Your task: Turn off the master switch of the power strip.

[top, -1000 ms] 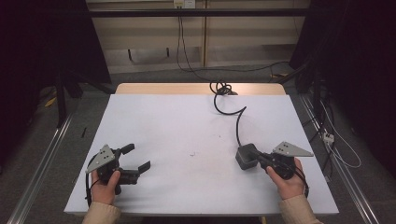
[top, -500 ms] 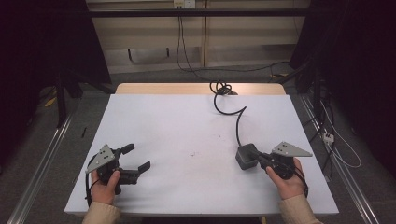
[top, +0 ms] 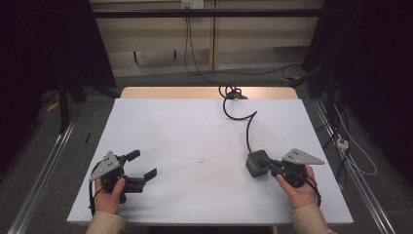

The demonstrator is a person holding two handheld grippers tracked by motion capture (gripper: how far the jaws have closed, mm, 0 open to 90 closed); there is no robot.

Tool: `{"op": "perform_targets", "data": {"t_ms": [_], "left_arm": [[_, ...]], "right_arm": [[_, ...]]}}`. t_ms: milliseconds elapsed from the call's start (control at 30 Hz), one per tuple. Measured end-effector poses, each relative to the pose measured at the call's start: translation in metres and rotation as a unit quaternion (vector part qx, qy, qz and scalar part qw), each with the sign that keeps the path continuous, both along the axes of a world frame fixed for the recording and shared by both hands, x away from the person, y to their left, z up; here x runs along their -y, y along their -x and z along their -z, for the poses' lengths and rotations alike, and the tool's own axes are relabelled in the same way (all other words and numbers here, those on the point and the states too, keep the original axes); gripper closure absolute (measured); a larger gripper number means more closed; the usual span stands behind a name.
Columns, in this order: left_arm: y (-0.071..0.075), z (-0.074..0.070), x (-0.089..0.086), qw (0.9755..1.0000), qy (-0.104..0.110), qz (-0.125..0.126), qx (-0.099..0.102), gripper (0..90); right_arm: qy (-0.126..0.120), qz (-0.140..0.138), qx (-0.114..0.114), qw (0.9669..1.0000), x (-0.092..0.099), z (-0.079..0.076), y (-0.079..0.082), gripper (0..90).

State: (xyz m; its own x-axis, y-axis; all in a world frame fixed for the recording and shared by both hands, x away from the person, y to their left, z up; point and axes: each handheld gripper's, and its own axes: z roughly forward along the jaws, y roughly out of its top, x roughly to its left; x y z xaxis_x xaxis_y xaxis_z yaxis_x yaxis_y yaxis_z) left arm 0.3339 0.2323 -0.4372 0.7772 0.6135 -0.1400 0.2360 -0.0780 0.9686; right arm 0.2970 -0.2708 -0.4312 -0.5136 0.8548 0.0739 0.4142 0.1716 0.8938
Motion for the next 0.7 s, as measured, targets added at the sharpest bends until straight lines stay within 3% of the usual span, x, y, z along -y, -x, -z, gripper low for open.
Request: {"op": "perform_targets", "data": {"t_ms": [700], "left_arm": [[0.0003,0.0,-0.0003,1.0,0.001,-0.003,0.0,2.9]], "right_arm": [[-0.006,0.004,0.0,1.0,0.0,0.001,0.0005,90.0]]}}
